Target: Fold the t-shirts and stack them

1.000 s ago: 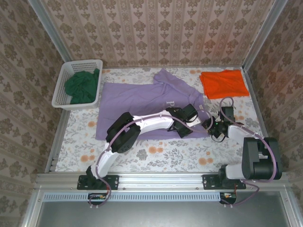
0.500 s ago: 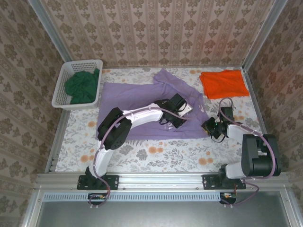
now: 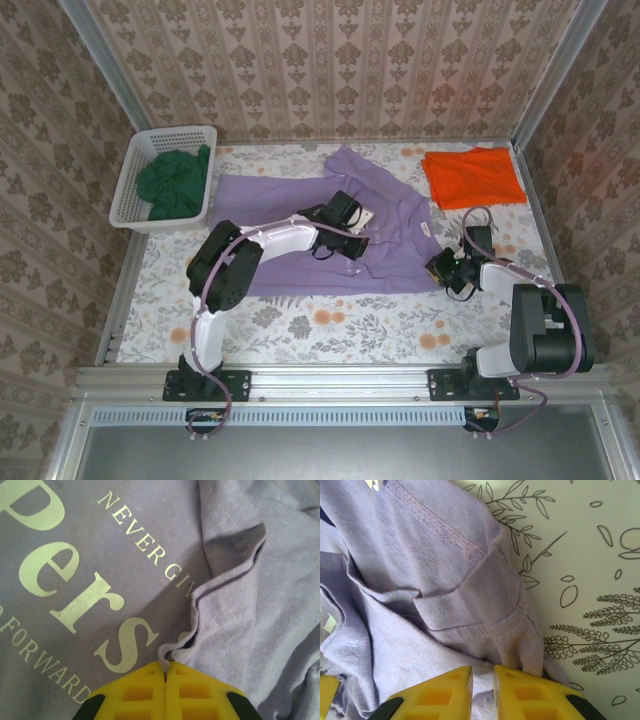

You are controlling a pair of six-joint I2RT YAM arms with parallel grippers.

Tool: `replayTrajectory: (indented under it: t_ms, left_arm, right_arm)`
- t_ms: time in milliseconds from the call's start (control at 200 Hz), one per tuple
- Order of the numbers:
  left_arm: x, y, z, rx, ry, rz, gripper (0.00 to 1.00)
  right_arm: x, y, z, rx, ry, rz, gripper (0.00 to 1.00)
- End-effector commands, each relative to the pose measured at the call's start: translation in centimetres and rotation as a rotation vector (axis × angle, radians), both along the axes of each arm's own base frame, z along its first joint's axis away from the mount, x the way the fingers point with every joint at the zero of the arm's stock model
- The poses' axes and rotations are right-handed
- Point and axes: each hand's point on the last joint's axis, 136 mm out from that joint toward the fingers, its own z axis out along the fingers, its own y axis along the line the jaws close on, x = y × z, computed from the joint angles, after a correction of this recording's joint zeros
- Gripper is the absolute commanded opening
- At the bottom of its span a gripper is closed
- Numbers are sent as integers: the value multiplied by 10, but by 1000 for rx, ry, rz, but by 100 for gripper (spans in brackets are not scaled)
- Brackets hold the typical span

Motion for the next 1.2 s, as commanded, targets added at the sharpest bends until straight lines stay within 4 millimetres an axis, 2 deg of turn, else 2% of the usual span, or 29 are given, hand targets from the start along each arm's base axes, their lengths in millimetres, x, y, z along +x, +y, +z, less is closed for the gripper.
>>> replayTrajectory:
  t_ms: [0, 365, 615, 695, 740, 760, 835, 960, 1095, 1195]
  left_arm:
    - [4, 0, 23, -64, -28, 34, 0]
    - [15, 27, 24, -77, -84, 128, 2]
    - [25, 41, 17, -36, -83, 158, 17]
    - [27, 48, 16, -11, -94, 174, 31]
    - [27, 52, 16, 4, -100, 184, 34]
    - [27, 55, 16, 11, -102, 191, 35]
    - [29, 67, 17, 43, -116, 229, 38]
    - [33, 90, 30, 94, -164, 316, 41]
    - [28, 112, 66, 74, -226, 403, 46]
    - [20, 143, 86, 88, -250, 512, 51]
  right_arm:
    - [-5, -6, -5, -22, 32, -14, 21]
    - [-6, -6, -5, -29, 34, -15, 22]
    - [-7, -8, -5, -39, 39, -19, 22]
    - [-8, -9, -5, -45, 43, -23, 22]
    - [-9, -10, -5, -48, 46, -25, 23]
    - [-7, -11, 2, -52, 19, -28, 25]
    - [-6, -12, 9, -59, 2, -35, 29]
    - [-7, -17, 24, -81, -33, -52, 35]
    - [-10, -20, 44, -102, -88, -71, 35]
    - [-13, -17, 56, -87, -141, -76, 36]
